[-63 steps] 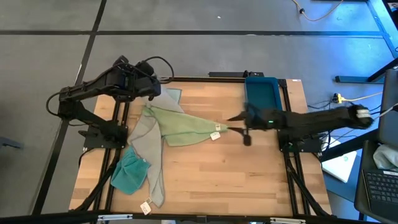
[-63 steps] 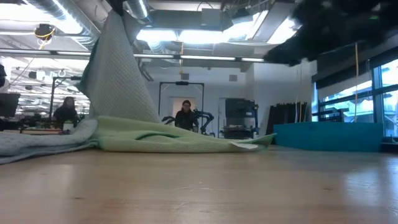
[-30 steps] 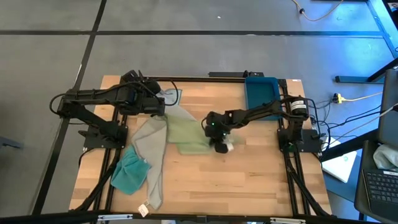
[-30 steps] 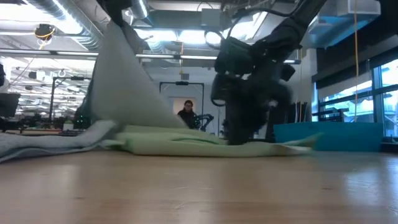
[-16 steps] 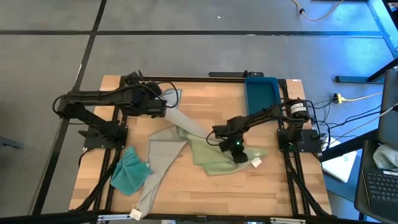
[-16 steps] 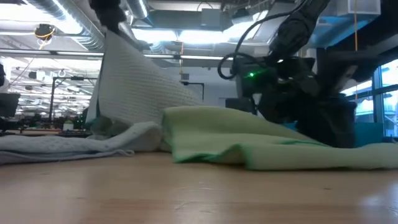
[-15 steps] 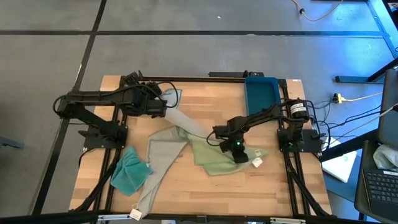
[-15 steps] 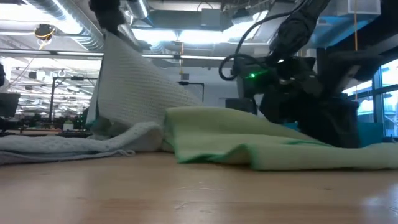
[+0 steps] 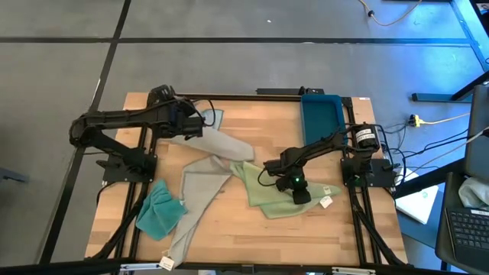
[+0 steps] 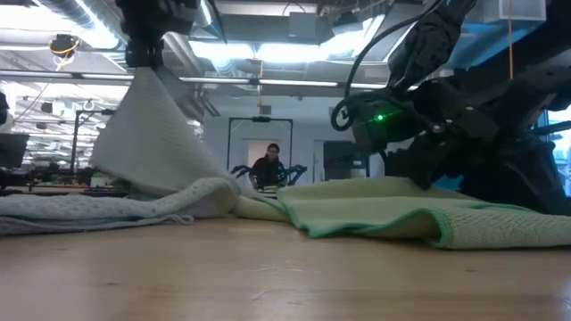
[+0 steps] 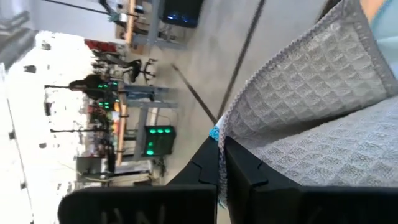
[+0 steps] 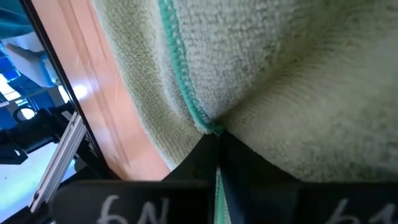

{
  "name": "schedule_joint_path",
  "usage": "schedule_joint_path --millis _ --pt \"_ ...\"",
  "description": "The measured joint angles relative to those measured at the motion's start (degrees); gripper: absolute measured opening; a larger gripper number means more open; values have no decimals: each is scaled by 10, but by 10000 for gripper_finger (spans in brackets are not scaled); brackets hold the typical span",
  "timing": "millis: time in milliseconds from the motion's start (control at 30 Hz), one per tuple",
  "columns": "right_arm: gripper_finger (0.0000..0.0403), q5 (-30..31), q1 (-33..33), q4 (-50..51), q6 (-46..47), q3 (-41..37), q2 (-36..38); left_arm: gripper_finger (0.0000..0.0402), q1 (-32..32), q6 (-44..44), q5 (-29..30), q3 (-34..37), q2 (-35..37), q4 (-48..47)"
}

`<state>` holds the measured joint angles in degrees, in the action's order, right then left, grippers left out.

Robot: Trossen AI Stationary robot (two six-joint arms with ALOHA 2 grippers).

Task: Fold microfiber towels
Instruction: Fold the green microfiber cloth

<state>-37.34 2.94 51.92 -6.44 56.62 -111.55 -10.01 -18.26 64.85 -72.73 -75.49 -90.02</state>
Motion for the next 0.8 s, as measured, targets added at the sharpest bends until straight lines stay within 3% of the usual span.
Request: schedule_joint_path --millis 333,567,800 --pt "20 0 0 -2 -14 1 0 50 48 0 -20 -84 42 1" --pt "21 -2 -5 -9 -17 0 1 88 94 7 -139 -170 52 8" --pt "21 -8 -5 -17 -26 0 1 131 76 -5 -188 -124 49 0"
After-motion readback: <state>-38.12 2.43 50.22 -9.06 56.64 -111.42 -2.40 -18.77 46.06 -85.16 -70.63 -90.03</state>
